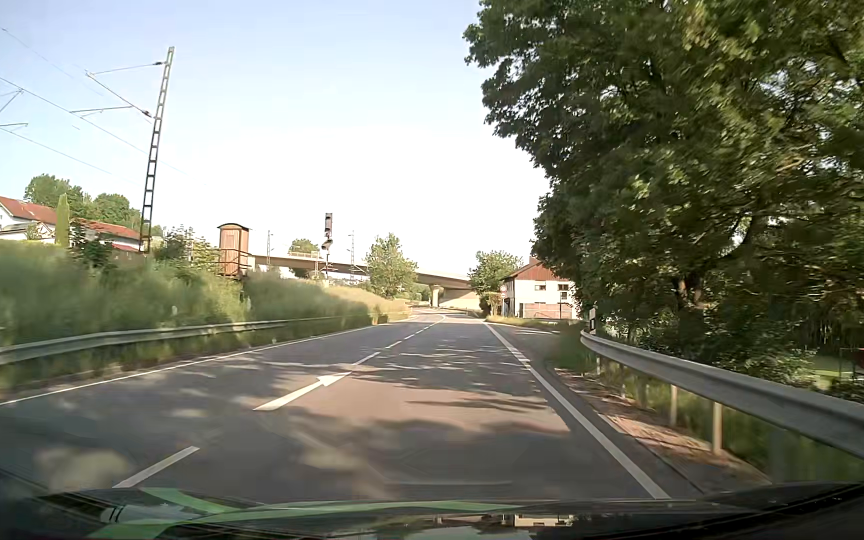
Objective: Follow the waypoints while adhering to traffic rules and regulations
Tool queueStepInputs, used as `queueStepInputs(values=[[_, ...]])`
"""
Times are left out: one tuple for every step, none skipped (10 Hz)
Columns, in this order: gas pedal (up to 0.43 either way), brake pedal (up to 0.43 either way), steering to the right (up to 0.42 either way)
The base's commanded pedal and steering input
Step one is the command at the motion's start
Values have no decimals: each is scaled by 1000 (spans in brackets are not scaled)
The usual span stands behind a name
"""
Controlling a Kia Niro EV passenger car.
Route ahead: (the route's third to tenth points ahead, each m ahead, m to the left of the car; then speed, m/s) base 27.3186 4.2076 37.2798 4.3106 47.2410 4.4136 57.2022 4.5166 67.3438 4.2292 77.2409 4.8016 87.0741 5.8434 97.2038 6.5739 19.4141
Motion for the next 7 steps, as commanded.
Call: queueStepInputs(values=[[0,122,0],[0,134,0],[0,128,0],[0,116,0],[0,73,0],[0,12,0],[0,6,0]])
